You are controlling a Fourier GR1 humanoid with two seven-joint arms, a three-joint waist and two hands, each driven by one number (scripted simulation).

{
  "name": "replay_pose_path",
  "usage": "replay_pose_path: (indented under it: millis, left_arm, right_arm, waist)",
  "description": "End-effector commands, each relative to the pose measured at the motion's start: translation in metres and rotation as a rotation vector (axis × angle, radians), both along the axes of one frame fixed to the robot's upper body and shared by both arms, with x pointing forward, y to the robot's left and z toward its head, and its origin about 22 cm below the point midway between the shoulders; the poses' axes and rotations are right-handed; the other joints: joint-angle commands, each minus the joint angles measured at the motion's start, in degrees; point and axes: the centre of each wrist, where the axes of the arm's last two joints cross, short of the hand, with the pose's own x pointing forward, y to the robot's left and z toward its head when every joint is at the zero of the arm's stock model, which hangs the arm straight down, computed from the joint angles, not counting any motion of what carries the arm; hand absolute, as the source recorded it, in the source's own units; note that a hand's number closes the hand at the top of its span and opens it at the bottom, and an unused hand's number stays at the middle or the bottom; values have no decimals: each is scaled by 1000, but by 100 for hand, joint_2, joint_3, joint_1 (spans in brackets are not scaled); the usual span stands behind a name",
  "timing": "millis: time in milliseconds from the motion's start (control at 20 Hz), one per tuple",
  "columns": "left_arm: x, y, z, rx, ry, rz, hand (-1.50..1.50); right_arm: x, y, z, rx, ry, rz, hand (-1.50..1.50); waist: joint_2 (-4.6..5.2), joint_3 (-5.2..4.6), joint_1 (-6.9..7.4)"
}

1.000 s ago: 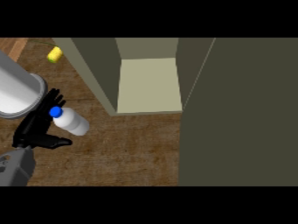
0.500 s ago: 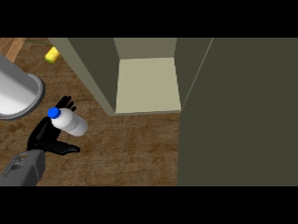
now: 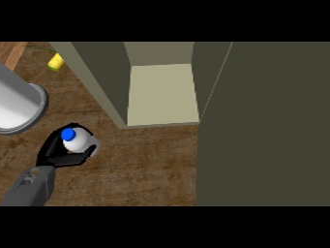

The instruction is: Pick up the bottled water, place it into the cabinet and close the cabinet

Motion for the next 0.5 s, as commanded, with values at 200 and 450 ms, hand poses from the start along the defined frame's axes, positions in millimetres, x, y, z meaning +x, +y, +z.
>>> replay_pose_path:
  millis: [200, 450]
  left_arm:
    - [-17, -44, -29, 128, -165, -12, 150]
    - [-56, -82, -59, 89, -202, 99, 150]
  right_arm:
    - [-9, -5, 27, -30, -29, -15, -150]
    - [-11, -6, 28, -34, -35, -52, -150]
  waist:
    - [-5, -6, 107]
    - [-33, 2, 204]
